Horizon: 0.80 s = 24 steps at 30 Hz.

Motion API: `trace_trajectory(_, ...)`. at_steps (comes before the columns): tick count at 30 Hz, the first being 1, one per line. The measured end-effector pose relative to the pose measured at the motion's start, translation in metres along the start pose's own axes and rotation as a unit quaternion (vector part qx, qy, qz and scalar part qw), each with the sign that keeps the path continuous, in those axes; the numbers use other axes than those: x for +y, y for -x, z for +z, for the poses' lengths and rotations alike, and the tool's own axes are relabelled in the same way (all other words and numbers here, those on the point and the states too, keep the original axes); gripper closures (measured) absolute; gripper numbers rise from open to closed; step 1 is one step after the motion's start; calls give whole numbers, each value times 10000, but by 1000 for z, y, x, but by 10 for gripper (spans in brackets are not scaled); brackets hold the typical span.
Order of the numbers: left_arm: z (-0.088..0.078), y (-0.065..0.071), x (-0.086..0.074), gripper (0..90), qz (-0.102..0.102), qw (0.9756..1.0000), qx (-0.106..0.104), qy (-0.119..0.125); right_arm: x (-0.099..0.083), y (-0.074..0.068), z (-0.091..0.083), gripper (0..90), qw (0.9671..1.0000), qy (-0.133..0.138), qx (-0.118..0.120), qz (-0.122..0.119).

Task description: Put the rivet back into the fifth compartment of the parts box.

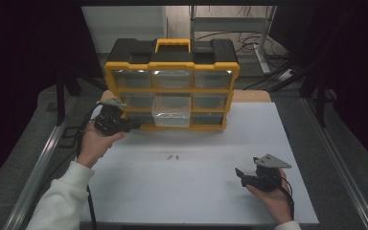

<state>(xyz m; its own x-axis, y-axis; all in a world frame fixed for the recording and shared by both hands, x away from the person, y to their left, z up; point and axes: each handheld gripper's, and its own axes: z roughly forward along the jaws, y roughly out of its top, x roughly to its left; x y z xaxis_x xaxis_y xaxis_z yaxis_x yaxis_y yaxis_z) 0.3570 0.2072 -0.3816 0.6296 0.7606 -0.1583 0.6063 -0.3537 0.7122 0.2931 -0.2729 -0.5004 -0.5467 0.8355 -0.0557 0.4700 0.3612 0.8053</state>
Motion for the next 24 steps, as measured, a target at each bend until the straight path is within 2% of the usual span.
trace_trajectory(5,-4,3,6,832,68,9999,72,43,0,0,0,195,10000,-2,3,2)
trace_trajectory(24,-12,9,21,832,148,9997,90,161,0,0,0,195,10000,-6,5,11)
